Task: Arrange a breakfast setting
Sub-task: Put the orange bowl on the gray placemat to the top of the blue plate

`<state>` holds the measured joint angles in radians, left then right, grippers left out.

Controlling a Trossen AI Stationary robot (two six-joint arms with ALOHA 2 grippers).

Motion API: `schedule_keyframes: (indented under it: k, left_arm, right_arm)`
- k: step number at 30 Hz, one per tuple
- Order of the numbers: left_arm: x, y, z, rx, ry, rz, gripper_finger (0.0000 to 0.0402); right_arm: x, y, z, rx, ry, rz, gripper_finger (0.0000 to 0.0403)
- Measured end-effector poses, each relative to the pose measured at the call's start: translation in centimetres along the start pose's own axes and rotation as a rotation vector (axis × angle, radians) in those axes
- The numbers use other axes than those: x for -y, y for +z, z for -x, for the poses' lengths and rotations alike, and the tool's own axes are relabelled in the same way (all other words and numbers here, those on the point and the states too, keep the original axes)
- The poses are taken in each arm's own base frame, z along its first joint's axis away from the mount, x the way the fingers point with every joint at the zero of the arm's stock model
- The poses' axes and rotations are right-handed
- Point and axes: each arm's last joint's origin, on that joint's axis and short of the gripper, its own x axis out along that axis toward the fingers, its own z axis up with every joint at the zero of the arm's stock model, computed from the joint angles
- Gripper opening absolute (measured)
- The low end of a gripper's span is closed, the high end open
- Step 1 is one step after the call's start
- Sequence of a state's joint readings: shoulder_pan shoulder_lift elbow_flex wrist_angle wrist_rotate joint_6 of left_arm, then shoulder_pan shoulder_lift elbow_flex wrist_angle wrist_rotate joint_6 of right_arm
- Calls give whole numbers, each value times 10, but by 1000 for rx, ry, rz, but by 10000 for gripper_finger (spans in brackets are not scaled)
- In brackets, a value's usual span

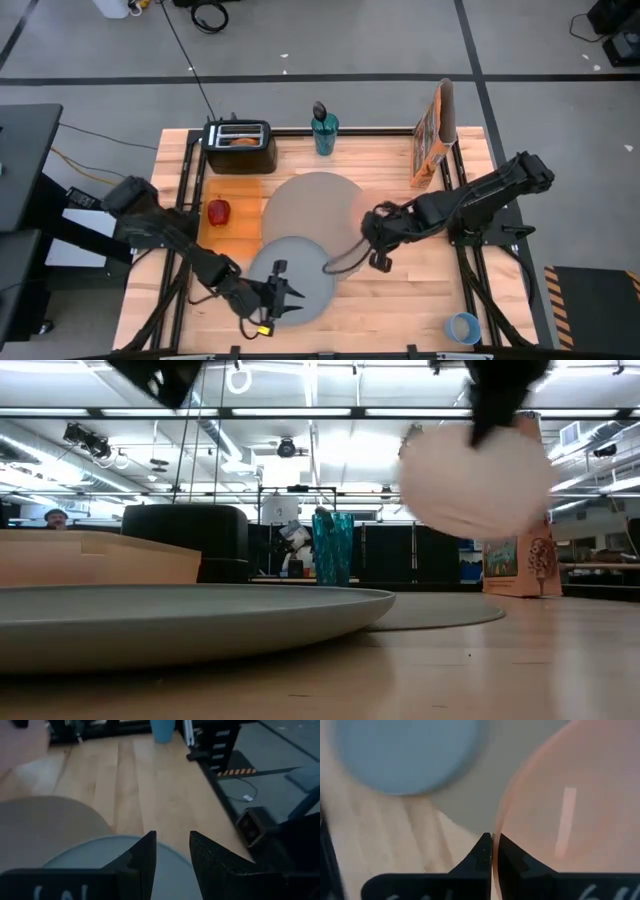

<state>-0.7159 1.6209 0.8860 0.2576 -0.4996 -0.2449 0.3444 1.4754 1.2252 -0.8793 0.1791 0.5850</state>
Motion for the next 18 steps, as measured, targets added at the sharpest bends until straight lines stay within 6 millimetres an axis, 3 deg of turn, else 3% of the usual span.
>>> schedule_keyframes:
  k: [4,8,15,18]
  left_arm:
    - [-1,21,29,40,-34,25,125]
    - [-2,36,53,84,-71,49,125]
    - [-2,43,65,118,-90,-3,125]
    - [-4,42,64,112,-81,-12,125]
  right_arm:
    - [-9,19,-12,132,32,445,15]
    - [-2,33,-41,133,-4,662,23]
    - [25,42,-101,-36,-57,812,13]
    - [32,42,-116,-82,-65,807,19]
